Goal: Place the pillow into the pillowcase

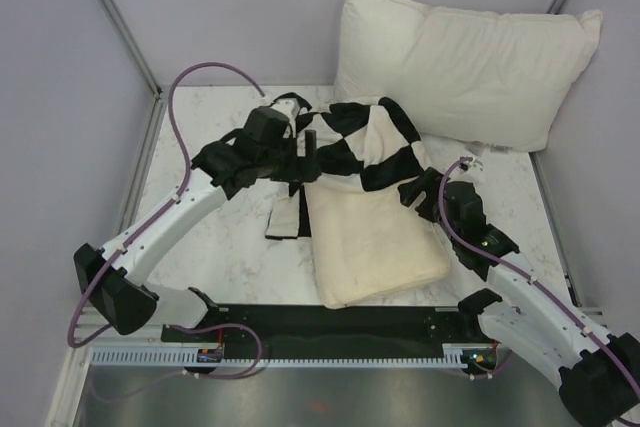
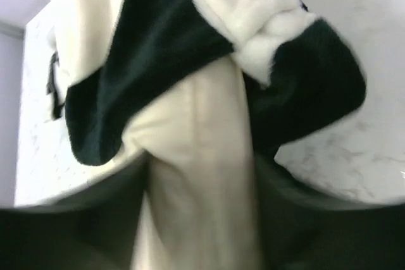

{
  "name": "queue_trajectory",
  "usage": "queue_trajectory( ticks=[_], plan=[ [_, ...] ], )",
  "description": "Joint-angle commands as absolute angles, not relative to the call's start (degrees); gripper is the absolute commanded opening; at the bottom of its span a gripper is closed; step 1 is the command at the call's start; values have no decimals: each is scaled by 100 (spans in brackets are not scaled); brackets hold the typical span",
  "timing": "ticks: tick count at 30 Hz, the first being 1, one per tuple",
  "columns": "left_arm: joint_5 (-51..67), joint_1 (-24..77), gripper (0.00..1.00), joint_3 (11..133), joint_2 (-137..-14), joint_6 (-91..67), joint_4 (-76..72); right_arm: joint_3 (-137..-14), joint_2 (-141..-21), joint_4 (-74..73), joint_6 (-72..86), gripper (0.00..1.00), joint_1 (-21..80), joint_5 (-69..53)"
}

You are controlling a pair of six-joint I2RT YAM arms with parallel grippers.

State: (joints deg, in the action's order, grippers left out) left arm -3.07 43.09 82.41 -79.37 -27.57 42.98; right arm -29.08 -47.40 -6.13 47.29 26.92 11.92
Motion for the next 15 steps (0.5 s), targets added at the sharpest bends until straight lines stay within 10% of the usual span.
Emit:
queue_trajectory(
  ticks=[1,15],
  plan=[
    [-449,3492,93,7596,-7340,-2513,4264,-3075,-4491,-869,4405,92,2531,1942],
    [113,2707,96,4545,-7426,-3322,2216,-5009,-5308,-3216,2418,98,3872,1713]
  ],
)
